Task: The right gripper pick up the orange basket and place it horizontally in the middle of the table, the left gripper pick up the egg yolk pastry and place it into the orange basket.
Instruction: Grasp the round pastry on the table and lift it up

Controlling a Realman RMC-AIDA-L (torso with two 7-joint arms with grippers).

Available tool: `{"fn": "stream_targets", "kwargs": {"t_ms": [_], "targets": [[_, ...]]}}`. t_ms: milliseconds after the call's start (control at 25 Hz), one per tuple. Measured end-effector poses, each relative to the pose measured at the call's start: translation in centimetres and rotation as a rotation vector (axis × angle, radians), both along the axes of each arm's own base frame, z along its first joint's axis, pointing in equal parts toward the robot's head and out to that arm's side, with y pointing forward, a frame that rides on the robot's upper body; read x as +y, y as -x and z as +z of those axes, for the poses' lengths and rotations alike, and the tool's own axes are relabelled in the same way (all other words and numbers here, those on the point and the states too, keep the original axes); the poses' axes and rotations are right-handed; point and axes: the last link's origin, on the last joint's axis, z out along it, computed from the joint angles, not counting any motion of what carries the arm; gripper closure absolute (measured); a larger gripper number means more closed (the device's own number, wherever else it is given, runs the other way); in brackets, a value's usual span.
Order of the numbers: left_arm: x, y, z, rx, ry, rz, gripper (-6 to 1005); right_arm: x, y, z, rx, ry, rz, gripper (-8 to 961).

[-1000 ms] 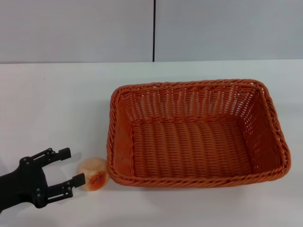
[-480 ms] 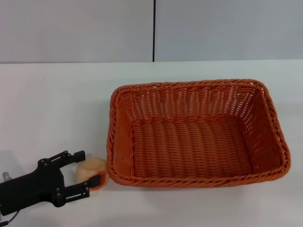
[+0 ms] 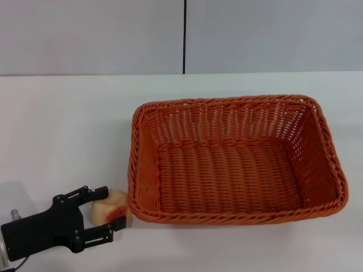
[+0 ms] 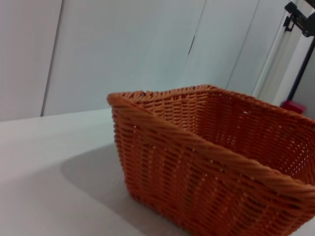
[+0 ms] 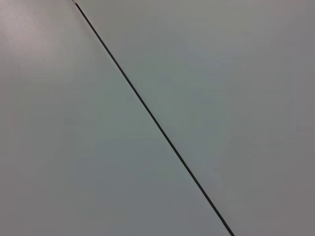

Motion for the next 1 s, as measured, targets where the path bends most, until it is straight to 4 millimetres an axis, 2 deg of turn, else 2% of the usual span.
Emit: {"fn": "stream_targets", "kwargs": {"t_ms": [360,640,840,1000], "targets": [[-0.29,0.47,-0.18,0.023,0.003,0.016,166,-0.28,0.00,-0.29,0.005,0.003,0.000,345],[-0.40,0.69,-0.34,0.028,0.004,0.030,292,-0.54,-0.09,-0.55,0.014,0.006,-0.001,345],[-0.44,0.61,-0.31,0.027,0.003,0.021,567,-0.60,-0.13,-0.63,0.017,0.008,-0.003,345],[-0.42,0.58,-0.28,0.027,0.002,0.017,686,-0.60,-0.13,-0.63,0.017,0.008,-0.003,345]]}}
